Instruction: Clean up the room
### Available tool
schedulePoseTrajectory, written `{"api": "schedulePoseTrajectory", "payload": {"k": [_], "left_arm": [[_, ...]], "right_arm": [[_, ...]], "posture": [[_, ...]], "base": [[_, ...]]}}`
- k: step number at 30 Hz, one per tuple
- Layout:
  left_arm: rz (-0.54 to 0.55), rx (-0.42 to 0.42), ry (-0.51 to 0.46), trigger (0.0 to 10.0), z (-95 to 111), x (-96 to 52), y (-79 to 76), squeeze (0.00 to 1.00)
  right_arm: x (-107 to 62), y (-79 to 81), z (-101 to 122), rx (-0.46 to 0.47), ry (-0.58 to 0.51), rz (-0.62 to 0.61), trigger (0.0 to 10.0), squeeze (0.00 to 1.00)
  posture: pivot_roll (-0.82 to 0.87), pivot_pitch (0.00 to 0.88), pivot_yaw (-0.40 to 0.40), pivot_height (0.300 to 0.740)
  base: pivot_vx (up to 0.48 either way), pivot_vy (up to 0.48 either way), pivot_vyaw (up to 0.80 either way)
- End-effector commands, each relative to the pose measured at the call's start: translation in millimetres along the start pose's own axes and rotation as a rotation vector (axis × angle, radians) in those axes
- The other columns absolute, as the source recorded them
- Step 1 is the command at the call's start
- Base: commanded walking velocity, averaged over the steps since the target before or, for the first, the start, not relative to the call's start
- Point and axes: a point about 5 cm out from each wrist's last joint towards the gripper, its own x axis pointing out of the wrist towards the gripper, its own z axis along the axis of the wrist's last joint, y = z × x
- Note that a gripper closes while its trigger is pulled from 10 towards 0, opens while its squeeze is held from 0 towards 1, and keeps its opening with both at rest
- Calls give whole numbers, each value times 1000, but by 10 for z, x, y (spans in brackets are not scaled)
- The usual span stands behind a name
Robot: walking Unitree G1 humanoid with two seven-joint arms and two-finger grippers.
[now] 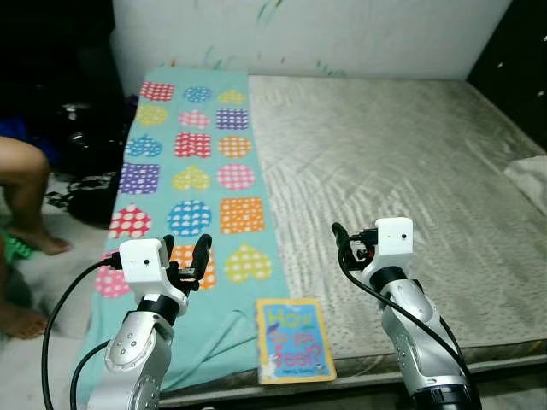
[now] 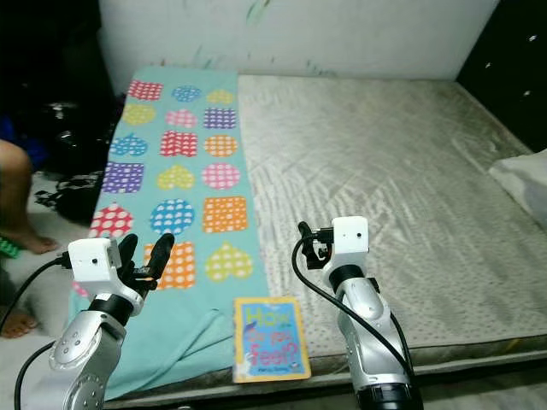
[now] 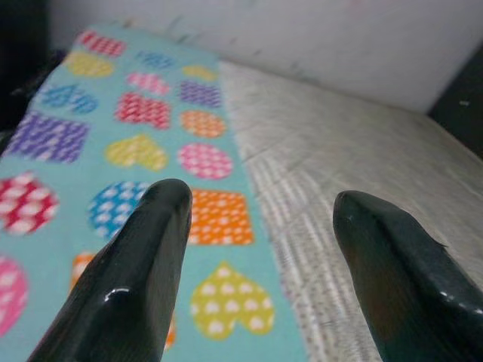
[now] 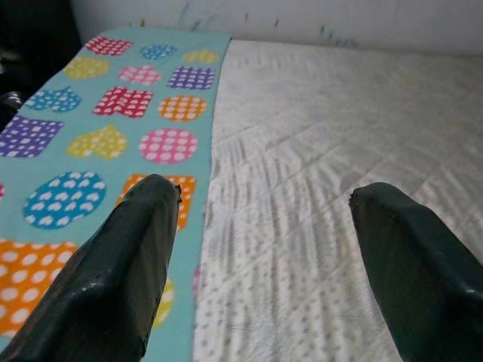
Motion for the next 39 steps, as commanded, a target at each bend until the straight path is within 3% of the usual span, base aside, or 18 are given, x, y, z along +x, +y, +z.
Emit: {"api": "schedulePoseTrajectory", "payload": {"k": [1,5,12,26,32,39], "left_arm": [[22,-16,14,10000,-2,16,21,0],[57,-71,82,10000,-63,20,90,0],[-10,-125,140,10000,-118,18,3,0],[15,-79,116,10000,-91,-37,34,0],[29,-69,185,10000,-186,-106,106,0],[24,-69,190,10000,-179,-113,110,0]], "right_arm": [[-22,-88,-5,-4,4,-24,10000,0],[-14,-86,-1,-7,5,-17,10000,0],[4,-121,32,6,-6,-30,10000,0],[25,-123,49,4,-9,-44,10000,0],[42,-100,98,-3,-21,-32,10000,0],[5,-150,111,-6,-21,-49,10000,0]], "posture": [[2,98,-62,740],[4,100,-67,740],[4,99,-67,740],[24,113,-90,740],[17,142,-92,740],[9,173,-88,740]], "base": [[0,0,0],[0,0,0],[0,0,0],[0,0,-401],[0,0,0],[0,0,0]]}}
